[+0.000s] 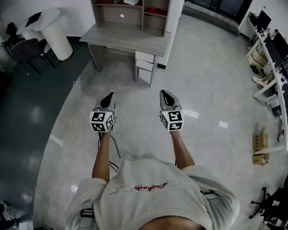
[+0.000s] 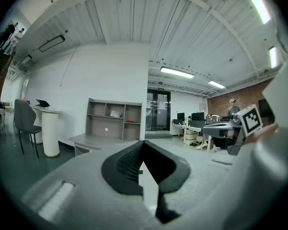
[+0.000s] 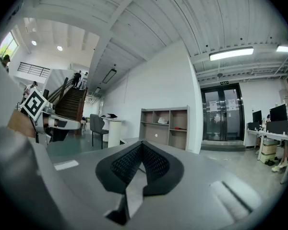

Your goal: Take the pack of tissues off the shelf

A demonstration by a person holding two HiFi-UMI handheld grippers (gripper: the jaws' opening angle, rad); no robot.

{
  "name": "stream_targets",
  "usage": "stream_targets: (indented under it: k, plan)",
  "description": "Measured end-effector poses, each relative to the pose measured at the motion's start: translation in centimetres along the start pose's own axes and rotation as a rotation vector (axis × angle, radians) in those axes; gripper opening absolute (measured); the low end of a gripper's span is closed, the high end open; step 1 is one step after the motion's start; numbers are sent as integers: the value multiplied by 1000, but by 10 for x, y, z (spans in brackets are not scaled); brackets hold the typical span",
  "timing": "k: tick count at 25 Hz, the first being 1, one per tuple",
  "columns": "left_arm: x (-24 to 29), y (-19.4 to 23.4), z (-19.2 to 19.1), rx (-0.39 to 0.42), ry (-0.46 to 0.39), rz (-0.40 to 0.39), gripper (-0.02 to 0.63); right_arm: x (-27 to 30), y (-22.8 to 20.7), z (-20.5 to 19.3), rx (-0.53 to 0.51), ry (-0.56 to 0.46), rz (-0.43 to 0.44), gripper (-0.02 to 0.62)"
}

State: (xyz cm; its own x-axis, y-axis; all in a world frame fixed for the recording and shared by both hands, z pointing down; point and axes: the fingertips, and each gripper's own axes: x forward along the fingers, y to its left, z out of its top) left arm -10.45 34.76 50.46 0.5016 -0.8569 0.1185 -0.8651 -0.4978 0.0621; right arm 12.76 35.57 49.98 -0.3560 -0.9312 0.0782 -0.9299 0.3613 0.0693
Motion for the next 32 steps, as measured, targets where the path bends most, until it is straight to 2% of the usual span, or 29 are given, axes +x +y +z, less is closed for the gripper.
stream_targets:
  k: [10,16,21,32]
  plan:
    - [6,-21,-10,-15,9,14,-2,-8,-15,-8,-4,4,18,6]
    - [14,-41,-12,-3,16,19,-2,-13,-29,-8,19,-28,53,8]
    - [16,-54,-21,-1,29,25,-2,-17,-34,-22,20,-6,72,8]
    - [43,-47,-28,-22,43,38,-2,6,-49,-25,27,-10,86,8]
